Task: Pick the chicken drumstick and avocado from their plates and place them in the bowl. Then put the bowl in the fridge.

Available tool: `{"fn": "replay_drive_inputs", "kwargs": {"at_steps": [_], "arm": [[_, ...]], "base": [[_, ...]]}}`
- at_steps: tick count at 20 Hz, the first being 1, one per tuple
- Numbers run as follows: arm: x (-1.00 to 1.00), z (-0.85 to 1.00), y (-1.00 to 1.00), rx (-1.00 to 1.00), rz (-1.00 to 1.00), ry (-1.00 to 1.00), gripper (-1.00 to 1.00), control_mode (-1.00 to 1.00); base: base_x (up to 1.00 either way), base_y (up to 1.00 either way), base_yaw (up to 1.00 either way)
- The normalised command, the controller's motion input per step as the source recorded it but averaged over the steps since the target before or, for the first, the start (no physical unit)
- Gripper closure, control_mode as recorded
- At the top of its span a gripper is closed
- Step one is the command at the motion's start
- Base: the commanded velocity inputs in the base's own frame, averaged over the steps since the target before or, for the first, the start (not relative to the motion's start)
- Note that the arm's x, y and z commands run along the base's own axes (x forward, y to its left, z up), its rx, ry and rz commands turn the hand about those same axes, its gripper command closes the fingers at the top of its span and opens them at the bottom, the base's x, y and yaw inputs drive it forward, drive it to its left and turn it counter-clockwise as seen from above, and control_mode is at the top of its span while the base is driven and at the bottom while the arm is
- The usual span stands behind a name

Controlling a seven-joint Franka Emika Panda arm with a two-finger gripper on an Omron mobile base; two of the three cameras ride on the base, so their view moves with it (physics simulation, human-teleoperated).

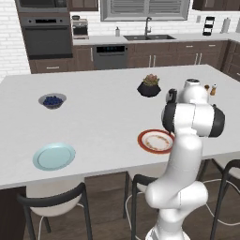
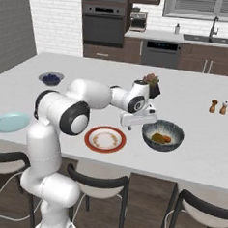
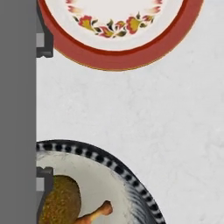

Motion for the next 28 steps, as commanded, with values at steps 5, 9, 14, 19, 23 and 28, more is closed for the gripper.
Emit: {"fn": "replay_drive_inputs", "kwargs": {"at_steps": [5, 9, 14, 19, 23, 28], "arm": [[0.11, -0.05, -0.34, 0.00, 0.00, 0.00, -1.00, -1.00], [0.00, -0.29, -0.09, 0.00, 0.00, 0.00, -1.00, -1.00], [0.00, -0.24, 0.00, 0.00, 0.00, 0.02, -1.00, -1.00], [0.00, -0.24, -0.08, 0.00, 0.00, 0.01, -1.00, -1.00], [0.05, -0.24, -0.15, 0.00, 0.00, 0.00, -1.00, -1.00], [0.00, -0.11, -0.03, 0.00, 0.00, 0.00, 1.00, -1.00]], "base": [[0.00, 0.00, 0.00], [0.00, 0.00, 0.00], [0.00, 0.00, 0.00], [0.00, 0.00, 0.00], [0.00, 0.00, 0.00], [0.00, 0.00, 0.00]]}}
